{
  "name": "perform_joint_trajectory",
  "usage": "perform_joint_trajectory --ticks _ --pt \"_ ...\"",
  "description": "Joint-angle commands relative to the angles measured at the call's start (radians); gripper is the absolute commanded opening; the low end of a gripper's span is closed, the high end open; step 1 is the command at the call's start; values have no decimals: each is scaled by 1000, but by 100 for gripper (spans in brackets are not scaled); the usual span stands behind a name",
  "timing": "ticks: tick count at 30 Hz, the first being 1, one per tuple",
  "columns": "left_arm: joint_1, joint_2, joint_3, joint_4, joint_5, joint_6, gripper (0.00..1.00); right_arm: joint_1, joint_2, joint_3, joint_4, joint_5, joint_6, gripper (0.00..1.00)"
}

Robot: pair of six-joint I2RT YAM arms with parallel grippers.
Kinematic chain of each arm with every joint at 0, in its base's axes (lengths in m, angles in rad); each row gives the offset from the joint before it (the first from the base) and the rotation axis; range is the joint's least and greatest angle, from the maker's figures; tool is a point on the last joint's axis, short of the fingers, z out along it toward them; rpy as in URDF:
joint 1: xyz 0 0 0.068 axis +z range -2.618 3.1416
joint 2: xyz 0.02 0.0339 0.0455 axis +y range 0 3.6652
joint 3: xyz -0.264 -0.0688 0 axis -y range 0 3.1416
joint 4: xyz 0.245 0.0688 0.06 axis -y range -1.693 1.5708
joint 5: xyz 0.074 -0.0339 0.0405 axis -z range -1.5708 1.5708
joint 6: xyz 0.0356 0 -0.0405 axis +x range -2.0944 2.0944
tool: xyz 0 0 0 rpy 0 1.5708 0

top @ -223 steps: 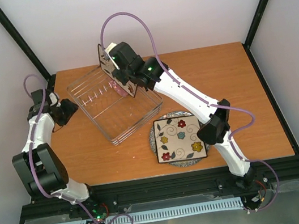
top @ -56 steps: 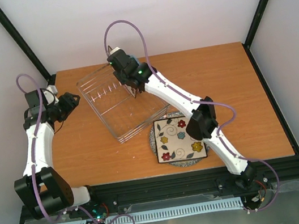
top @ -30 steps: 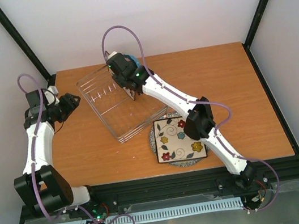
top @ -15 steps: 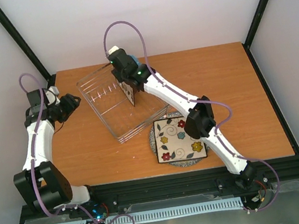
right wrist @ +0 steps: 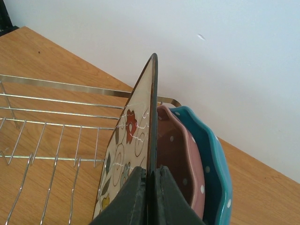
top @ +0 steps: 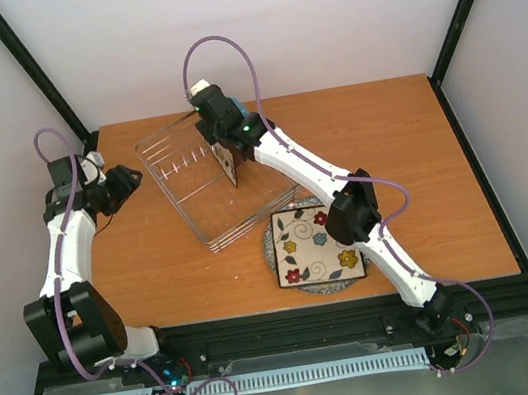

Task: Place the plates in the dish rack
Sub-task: Insert the plate into the dish rack.

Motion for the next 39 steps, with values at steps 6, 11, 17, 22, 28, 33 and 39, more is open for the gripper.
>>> perform_joint_trajectory --ticks 6,11,17,22,28,33,39 --pt "1 5 35 7 7 17 62 -33 10 14 8 53 20 3" --pt "0 7 39 5 5 14 62 -54 16 11 14 47 22 3" --pt "0 15 53 -2 -3 12 62 -73 23 6 15 32 41 3" --pt "1 15 48 -2 -12 8 61 -78 30 -10 24 34 61 3" --pt "0 19 42 -6 -22 16 61 -80 -36 -169 173 65 66 3" --pt "1 23 42 -11 -29 19 61 -80 -17 -164 182 60 66 3" --pt "1 27 48 -14 -29 19 61 -80 -7 -155 166 53 61 3"
